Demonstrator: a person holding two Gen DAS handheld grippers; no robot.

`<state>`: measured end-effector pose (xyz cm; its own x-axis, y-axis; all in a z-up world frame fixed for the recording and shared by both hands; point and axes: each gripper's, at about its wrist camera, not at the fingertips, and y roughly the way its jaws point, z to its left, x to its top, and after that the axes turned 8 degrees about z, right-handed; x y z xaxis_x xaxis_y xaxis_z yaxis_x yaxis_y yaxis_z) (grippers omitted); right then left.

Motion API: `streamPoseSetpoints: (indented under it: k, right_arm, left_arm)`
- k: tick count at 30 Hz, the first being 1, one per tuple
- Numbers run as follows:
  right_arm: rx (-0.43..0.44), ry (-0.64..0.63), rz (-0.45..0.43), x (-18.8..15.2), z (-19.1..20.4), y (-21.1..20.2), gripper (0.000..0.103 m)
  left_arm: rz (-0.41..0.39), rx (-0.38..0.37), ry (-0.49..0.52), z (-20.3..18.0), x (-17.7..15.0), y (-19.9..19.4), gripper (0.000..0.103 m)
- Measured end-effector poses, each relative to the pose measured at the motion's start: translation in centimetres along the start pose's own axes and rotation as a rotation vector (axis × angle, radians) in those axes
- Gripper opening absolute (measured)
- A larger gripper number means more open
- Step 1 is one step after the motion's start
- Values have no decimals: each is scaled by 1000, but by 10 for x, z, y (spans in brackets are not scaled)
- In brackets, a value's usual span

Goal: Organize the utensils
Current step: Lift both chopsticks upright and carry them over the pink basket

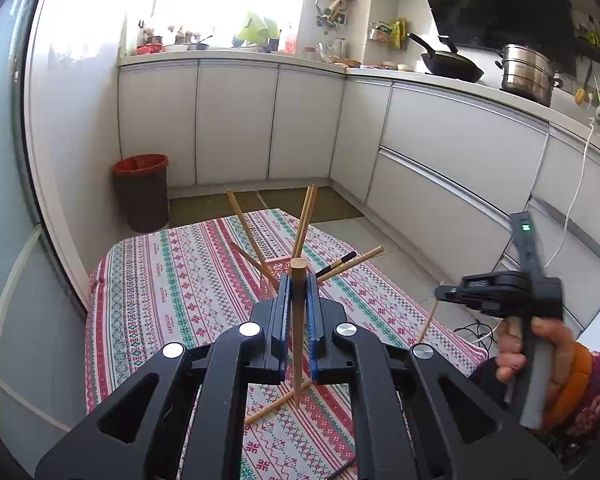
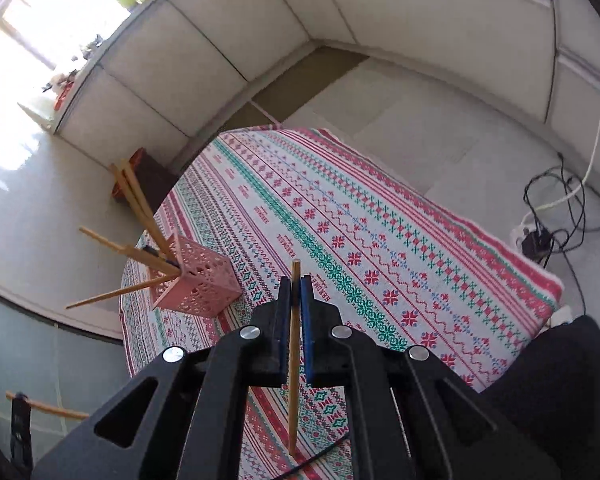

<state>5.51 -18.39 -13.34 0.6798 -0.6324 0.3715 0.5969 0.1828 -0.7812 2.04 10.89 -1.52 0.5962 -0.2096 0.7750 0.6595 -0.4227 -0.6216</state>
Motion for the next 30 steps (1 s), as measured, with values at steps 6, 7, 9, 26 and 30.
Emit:
streamPoseSetpoints:
  k: [6,7,9,26,30]
  right_arm:
    - [23,-189,-92,-15,24,-55,5]
    - [16,-210,-109,-16,27,-63,5]
    - [6,-242,-131,-18,34,-80,5]
    - [209,-331,-271,38,96,-182,5]
    - [226,-353,-305,56,115,-180,5]
  left_arm:
    - [-12,-8,-44,-6,6,-6,7]
    - [-16,-11,-52,-8,8,-7,7]
    - [-23,-7,-64,-11,12,-9,7]
    - [-99,76,-60,-32,88,-20,7]
    - [-126,93,-79,-29,109,-9,7]
